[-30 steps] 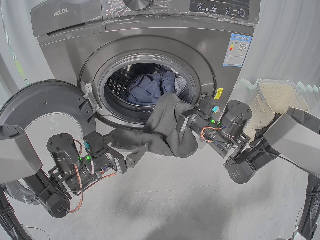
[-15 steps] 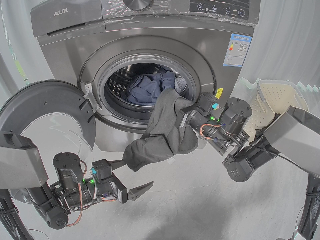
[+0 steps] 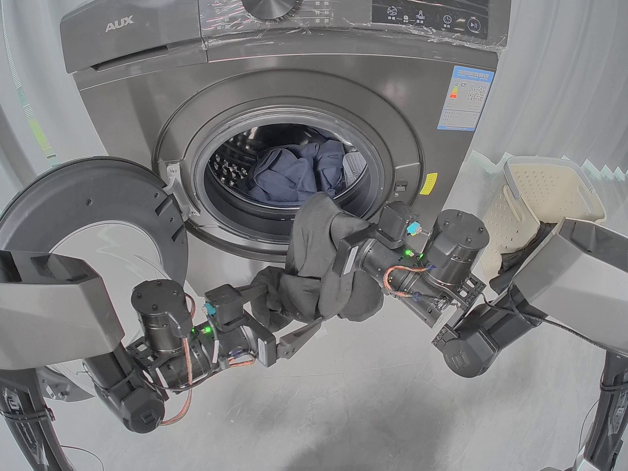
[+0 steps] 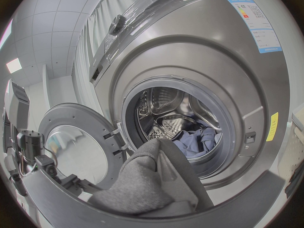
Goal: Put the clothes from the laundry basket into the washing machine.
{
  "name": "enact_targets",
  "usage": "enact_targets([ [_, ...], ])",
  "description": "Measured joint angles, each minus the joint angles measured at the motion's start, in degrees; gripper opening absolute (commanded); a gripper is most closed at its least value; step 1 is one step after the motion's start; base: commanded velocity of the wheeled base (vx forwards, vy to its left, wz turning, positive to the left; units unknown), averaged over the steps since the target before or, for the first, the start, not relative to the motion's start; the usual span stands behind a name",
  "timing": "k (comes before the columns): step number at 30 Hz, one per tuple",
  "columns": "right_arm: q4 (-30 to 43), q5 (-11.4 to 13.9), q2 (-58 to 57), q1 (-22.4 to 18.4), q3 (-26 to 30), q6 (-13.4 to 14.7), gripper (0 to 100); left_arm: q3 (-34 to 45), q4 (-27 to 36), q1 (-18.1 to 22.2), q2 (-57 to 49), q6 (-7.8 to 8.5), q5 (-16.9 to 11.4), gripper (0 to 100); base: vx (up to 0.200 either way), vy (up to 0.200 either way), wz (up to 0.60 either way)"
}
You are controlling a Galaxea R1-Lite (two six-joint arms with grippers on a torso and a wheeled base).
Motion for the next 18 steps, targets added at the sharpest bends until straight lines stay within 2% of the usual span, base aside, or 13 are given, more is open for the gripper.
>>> enact_targets([
  [6,0.28,-0.13,-0.48,1.72,0.33,0.07,0,-8.19,0.0,-1.3,4.61,-0.91,1.54,100,0.0,0.0,0.0],
  [13,0.71,-1.11,-1.02,3.12,0.33,0.1,0,-14.12,0.04,-1.57,8.61,-1.62,1.91,100,0.0,0.0,0.0],
  [18,0.85,-2.39,-1.35,4.23,0.35,0.16,0,-17.74,0.09,-1.44,10.59,-2.79,2.04,100,0.0,0.0,0.0],
])
